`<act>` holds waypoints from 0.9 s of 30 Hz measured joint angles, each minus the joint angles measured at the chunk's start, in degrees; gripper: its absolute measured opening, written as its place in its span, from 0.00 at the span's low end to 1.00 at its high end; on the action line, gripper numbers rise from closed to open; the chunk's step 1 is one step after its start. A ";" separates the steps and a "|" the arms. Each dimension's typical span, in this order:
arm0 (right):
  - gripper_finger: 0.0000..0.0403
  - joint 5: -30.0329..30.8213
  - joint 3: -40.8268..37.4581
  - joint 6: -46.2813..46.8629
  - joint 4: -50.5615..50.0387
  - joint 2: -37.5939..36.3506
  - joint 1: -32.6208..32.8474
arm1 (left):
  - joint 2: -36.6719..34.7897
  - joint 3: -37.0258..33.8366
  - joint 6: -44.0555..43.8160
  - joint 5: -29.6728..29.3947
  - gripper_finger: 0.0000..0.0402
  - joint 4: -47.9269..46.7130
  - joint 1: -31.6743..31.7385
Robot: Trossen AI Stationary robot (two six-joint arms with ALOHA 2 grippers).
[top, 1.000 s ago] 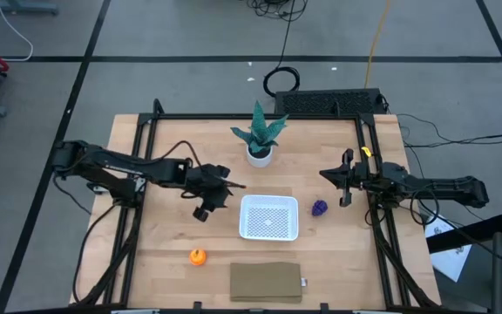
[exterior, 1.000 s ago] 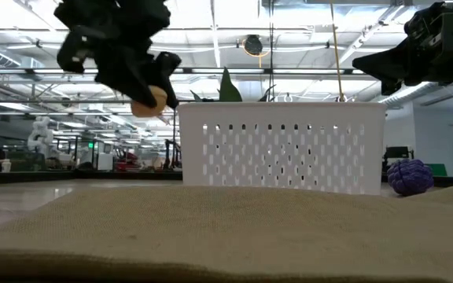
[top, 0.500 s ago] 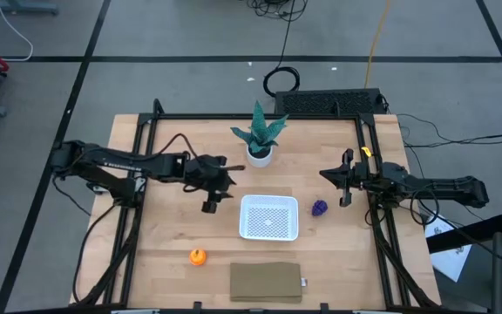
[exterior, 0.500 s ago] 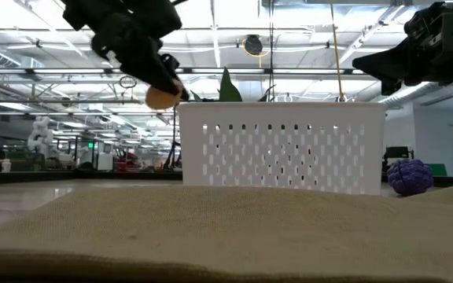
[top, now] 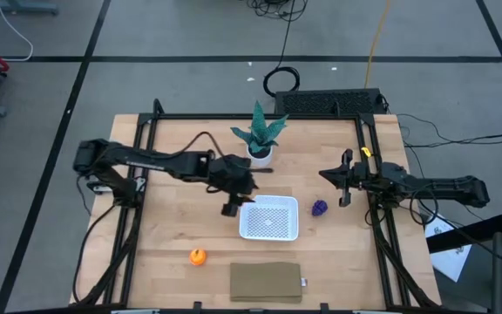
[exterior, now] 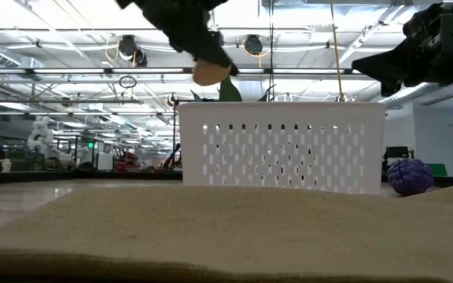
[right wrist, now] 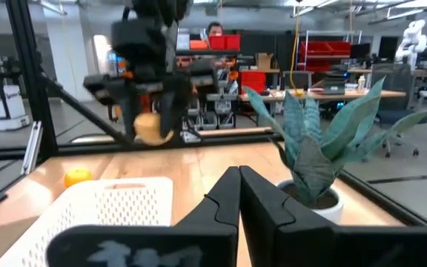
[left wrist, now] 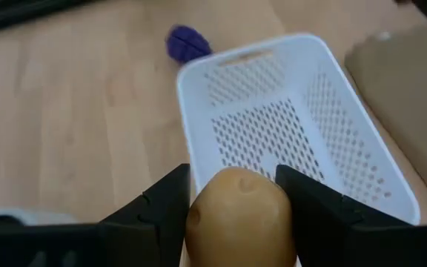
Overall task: Pick and placing Produce into tupperware
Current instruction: Put the potato in the white bin
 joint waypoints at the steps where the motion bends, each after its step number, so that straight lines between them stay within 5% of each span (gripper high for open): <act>1: 0.00 0.00 0.00 0.01 -0.21 0.00 0.00 | 1.43 1.60 0.70 0.31 0.47 -0.70 -0.27; 15: 0.00 0.00 0.00 0.84 0.06 0.66 0.01 | 19.23 15.04 5.16 2.77 0.47 -0.29 -3.03; 27: 0.00 0.00 0.00 0.68 0.09 0.64 0.02 | 21.43 14.89 12.21 3.25 0.47 -2.46 -3.34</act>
